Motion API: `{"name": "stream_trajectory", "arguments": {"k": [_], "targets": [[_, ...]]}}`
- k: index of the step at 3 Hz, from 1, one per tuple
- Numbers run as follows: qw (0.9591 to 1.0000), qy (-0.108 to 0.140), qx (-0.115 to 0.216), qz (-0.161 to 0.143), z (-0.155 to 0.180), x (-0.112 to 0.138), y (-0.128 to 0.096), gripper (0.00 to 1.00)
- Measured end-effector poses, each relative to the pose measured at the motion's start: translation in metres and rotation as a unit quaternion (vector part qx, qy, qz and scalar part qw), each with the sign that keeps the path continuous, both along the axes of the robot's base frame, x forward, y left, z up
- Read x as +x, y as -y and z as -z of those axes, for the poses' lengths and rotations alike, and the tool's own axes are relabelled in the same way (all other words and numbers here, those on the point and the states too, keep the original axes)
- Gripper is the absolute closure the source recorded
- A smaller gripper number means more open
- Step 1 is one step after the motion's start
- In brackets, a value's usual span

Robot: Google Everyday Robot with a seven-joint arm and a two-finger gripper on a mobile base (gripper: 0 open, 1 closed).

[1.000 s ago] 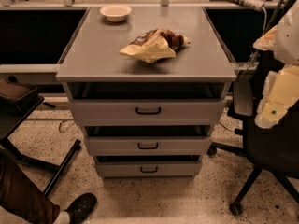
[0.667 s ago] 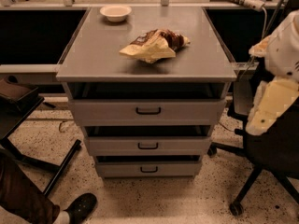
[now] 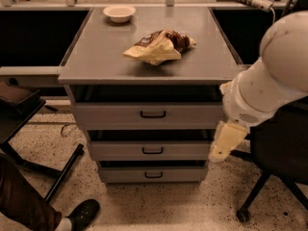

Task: Open top drawer

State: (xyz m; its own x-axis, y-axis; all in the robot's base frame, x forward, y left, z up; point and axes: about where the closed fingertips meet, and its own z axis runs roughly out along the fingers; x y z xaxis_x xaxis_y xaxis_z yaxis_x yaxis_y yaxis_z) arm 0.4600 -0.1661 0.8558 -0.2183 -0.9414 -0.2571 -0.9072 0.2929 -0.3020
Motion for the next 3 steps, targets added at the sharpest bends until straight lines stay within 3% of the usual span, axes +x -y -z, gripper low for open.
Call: {"name": "stream_trajectory", "arguments": {"k": [1,3], "targets": [[0.999,-0.027,0.037,-0.003,0.043,0.017,-0.025,0.0],[0.9985,-0.029,0.046,-0.006,0.054,0.022,-0.03,0.0]]}}
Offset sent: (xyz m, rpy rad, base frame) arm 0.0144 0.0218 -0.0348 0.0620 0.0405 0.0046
